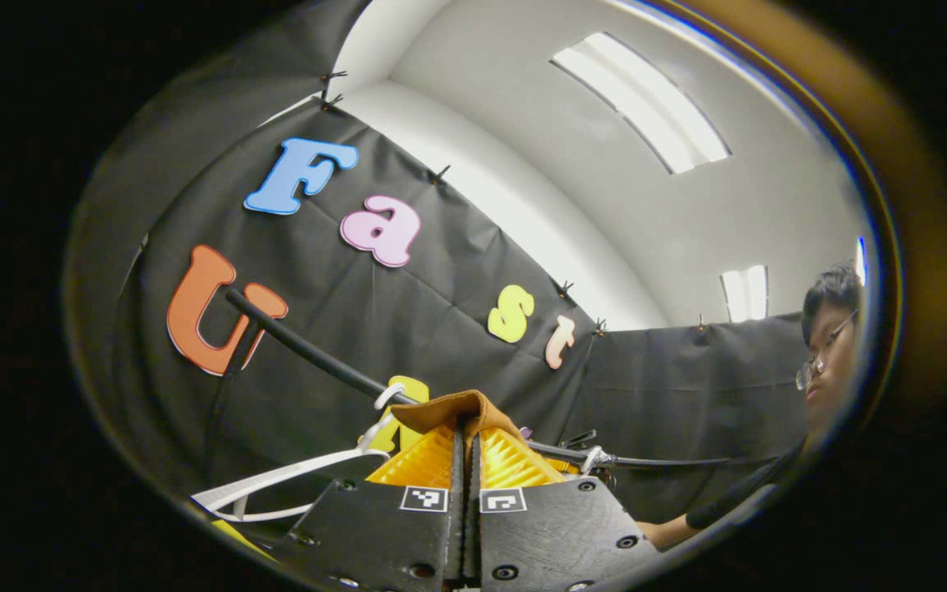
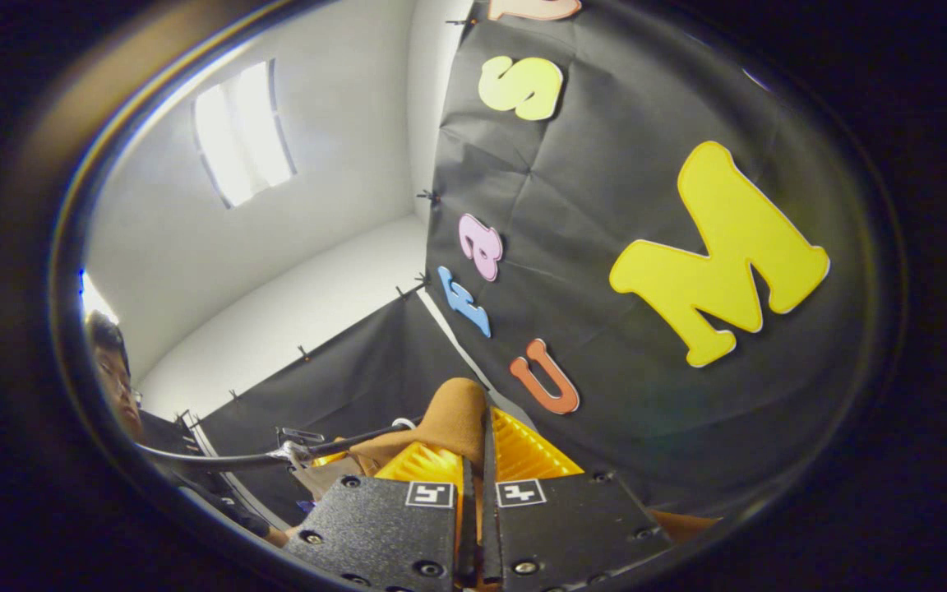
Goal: Grasp the clothes on the hanger with both hands and then place them into the laundry hamper below.
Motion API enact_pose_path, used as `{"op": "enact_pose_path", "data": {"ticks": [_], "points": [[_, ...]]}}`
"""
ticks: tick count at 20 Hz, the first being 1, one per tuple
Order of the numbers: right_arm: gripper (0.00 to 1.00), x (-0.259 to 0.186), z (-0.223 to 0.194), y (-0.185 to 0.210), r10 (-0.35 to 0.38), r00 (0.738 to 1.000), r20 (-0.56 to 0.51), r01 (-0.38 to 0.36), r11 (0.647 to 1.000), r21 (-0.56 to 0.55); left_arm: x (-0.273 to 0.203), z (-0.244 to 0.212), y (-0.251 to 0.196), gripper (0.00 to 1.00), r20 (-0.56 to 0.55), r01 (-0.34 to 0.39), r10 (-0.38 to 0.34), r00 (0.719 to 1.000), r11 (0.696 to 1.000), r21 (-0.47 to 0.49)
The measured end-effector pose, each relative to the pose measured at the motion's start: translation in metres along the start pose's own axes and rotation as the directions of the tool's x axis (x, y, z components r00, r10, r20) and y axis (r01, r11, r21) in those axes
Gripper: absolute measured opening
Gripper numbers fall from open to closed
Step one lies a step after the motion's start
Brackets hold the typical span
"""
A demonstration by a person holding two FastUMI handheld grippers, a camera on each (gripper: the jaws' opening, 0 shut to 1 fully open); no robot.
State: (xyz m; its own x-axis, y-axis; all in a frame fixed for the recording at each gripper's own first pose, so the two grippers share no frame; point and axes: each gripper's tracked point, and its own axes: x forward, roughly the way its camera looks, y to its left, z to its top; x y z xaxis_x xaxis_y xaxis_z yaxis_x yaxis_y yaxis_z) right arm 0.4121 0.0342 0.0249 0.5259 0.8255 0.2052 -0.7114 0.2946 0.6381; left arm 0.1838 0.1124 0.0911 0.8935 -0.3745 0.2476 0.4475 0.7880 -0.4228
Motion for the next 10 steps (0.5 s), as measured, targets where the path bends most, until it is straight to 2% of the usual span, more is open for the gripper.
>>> {"op": "enact_pose_path", "data": {"ticks": [6,10], "points": [[0.05,-0.020,-0.043,-0.074,-0.146,0.988,-0.054,0.153,0.977,0.147,-0.005,-0.080,0.031,0.01,-0.177,-0.073,0.057,0.983,0.994,-0.084],[0.06,-0.054,-0.083,-0.095,-0.205,0.974,-0.094,0.220,0.953,0.209,-0.026,-0.134,0.050,0.01,-0.255,-0.124,0.079,0.964,0.979,-0.162]]}}
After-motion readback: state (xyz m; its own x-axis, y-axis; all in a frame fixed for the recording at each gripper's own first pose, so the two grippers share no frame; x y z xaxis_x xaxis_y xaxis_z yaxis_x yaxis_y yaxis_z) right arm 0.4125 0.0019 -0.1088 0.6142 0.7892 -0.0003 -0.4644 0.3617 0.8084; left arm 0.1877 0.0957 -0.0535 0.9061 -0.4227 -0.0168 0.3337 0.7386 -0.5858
